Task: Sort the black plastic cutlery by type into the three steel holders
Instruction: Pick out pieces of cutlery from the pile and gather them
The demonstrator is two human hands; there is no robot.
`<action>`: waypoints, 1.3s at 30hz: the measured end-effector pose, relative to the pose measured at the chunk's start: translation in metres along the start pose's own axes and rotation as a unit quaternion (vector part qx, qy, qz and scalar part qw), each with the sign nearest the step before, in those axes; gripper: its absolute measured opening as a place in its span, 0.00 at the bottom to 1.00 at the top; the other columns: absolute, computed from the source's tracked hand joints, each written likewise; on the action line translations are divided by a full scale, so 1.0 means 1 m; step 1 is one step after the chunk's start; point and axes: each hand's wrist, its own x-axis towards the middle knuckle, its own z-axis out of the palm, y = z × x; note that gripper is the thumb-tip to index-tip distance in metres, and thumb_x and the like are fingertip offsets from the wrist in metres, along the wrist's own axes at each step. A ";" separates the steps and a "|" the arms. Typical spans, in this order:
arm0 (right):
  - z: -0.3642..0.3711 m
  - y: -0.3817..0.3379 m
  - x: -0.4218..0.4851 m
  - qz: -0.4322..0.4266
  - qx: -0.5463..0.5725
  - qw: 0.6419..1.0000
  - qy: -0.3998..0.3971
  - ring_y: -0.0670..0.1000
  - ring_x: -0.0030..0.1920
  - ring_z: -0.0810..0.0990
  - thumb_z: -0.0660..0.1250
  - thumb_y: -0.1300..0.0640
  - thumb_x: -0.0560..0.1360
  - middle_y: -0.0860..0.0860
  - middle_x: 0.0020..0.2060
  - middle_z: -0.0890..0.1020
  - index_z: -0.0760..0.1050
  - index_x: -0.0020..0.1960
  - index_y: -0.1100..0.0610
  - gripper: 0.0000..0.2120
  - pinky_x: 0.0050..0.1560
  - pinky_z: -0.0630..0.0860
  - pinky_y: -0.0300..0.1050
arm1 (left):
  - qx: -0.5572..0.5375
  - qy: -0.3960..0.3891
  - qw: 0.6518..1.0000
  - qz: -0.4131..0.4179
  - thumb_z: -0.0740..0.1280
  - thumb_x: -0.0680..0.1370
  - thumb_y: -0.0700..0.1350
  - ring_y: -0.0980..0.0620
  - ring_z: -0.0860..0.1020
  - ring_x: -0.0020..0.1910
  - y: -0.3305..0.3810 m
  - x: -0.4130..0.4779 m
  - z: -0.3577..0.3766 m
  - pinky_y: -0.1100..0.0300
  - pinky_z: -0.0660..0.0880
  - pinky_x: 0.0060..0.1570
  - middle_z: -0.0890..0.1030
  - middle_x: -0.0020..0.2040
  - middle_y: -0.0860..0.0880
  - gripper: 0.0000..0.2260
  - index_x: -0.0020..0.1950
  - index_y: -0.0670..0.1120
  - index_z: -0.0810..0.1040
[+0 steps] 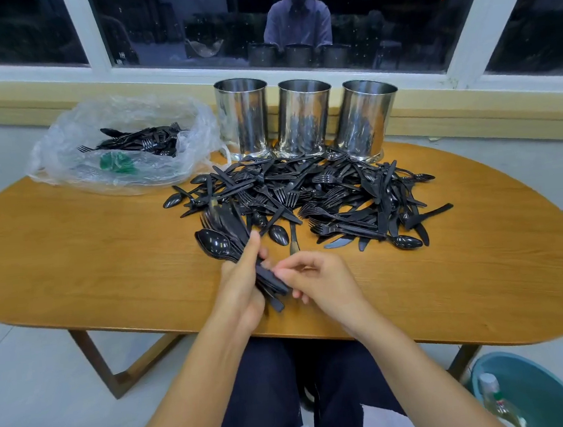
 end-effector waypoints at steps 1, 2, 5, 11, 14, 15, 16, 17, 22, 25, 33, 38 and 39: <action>-0.004 0.003 0.006 -0.004 -0.029 0.999 0.017 0.42 0.30 0.75 0.70 0.60 0.75 0.45 0.34 0.81 0.82 0.46 0.53 0.03 0.32 0.72 0.36 | -0.029 0.006 1.000 0.002 0.68 0.79 0.48 0.54 0.70 0.30 0.001 0.003 -0.004 0.57 0.71 0.35 0.72 0.34 0.50 0.09 0.47 0.43 0.74; -0.008 0.008 0.013 -0.009 -0.071 0.997 0.042 0.42 0.31 0.75 0.71 0.59 0.75 0.45 0.35 0.81 0.82 0.46 0.53 0.02 0.35 0.73 0.37 | -0.051 0.014 0.999 0.002 0.66 0.81 0.45 0.55 0.69 0.29 0.003 0.006 -0.008 0.59 0.71 0.33 0.72 0.34 0.50 0.06 0.47 0.43 0.74; -0.019 0.022 0.034 -0.016 -0.239 0.966 0.099 0.41 0.38 0.73 0.70 0.54 0.76 0.48 0.43 0.80 0.80 0.54 0.55 0.08 0.41 0.71 0.33 | -0.069 0.024 0.997 0.013 0.64 0.82 0.43 0.55 0.70 0.28 0.009 0.011 -0.020 0.61 0.72 0.30 0.72 0.33 0.50 0.04 0.48 0.43 0.74; -0.003 0.029 0.050 -0.041 -0.403 0.909 0.094 0.52 0.60 0.73 0.68 0.49 0.77 0.52 0.55 0.79 0.73 0.65 0.55 0.20 0.51 0.76 0.46 | -0.066 0.030 0.997 0.002 0.65 0.81 0.43 0.54 0.69 0.29 0.010 0.012 -0.031 0.58 0.71 0.34 0.73 0.33 0.50 0.05 0.46 0.44 0.73; -0.006 0.027 0.049 -0.022 -0.403 0.907 0.121 0.53 0.54 0.78 0.67 0.56 0.78 0.54 0.55 0.78 0.72 0.67 0.53 0.17 0.47 0.78 0.47 | -0.059 0.024 0.998 -0.002 0.65 0.81 0.43 0.54 0.69 0.29 0.009 0.011 -0.033 0.58 0.71 0.34 0.73 0.33 0.50 0.05 0.46 0.44 0.73; -0.010 0.028 0.050 -0.016 -0.401 0.907 0.126 0.53 0.53 0.78 0.66 0.58 0.78 0.53 0.53 0.79 0.72 0.66 0.53 0.17 0.46 0.78 0.47 | -0.060 0.023 0.998 -0.005 0.65 0.81 0.42 0.54 0.70 0.29 0.009 0.011 -0.033 0.59 0.72 0.34 0.73 0.33 0.50 0.05 0.46 0.44 0.73; -0.015 0.029 0.050 -0.008 -0.395 0.909 0.130 0.52 0.53 0.78 0.65 0.61 0.78 0.52 0.51 0.81 0.72 0.66 0.54 0.17 0.44 0.77 0.46 | -0.061 0.023 0.998 -0.008 0.66 0.81 0.42 0.54 0.70 0.29 0.008 0.011 -0.033 0.59 0.72 0.34 0.73 0.34 0.50 0.04 0.47 0.44 0.73; -0.019 0.030 0.051 0.004 -0.387 0.912 0.135 0.51 0.50 0.79 0.64 0.63 0.78 0.51 0.48 0.82 0.71 0.66 0.54 0.17 0.41 0.76 0.45 | -0.061 0.023 0.998 -0.011 0.66 0.81 0.42 0.54 0.70 0.29 0.008 0.011 -0.033 0.59 0.72 0.33 0.72 0.34 0.50 0.04 0.47 0.44 0.74; -0.029 0.035 0.047 0.015 -0.364 0.920 0.142 0.51 0.54 0.79 0.66 0.57 0.79 0.49 0.49 0.82 0.73 0.65 0.54 0.15 0.50 0.79 0.49 | -0.067 0.018 0.997 -0.028 0.65 0.81 0.42 0.54 0.69 0.29 0.003 0.010 -0.025 0.59 0.71 0.33 0.72 0.34 0.50 0.02 0.50 0.43 0.74; -0.023 0.040 0.037 -0.018 -0.400 0.904 0.150 0.50 0.59 0.73 0.69 0.49 0.76 0.48 0.53 0.80 0.72 0.67 0.52 0.21 0.52 0.76 0.46 | -0.063 0.015 0.997 -0.032 0.66 0.81 0.42 0.54 0.69 0.29 0.001 0.009 -0.021 0.59 0.72 0.33 0.72 0.34 0.50 0.03 0.51 0.43 0.75; -0.038 0.037 0.039 0.058 -0.316 0.934 0.157 0.47 0.48 0.76 0.69 0.59 0.76 0.44 0.45 0.78 0.73 0.59 0.52 0.13 0.37 0.70 0.38 | -0.068 0.013 0.997 -0.036 0.65 0.81 0.41 0.54 0.70 0.31 0.003 0.008 -0.021 0.59 0.72 0.34 0.72 0.35 0.49 0.03 0.52 0.43 0.76; -0.055 0.032 0.036 0.024 -0.293 0.941 0.168 0.43 0.39 0.77 0.69 0.59 0.76 0.43 0.38 0.78 0.78 0.47 0.52 0.04 0.35 0.71 0.33 | -0.059 0.005 0.997 -0.041 0.66 0.81 0.42 0.54 0.70 0.30 0.004 0.008 -0.019 0.59 0.71 0.35 0.72 0.34 0.50 0.03 0.49 0.43 0.75; -0.059 0.028 0.035 0.004 -0.272 0.946 0.176 0.41 0.39 0.76 0.69 0.60 0.76 0.43 0.40 0.78 0.78 0.47 0.52 0.04 0.35 0.70 0.30 | -0.058 0.002 0.997 -0.041 0.66 0.81 0.42 0.54 0.70 0.30 0.004 0.009 -0.019 0.59 0.71 0.35 0.73 0.34 0.50 0.03 0.49 0.43 0.75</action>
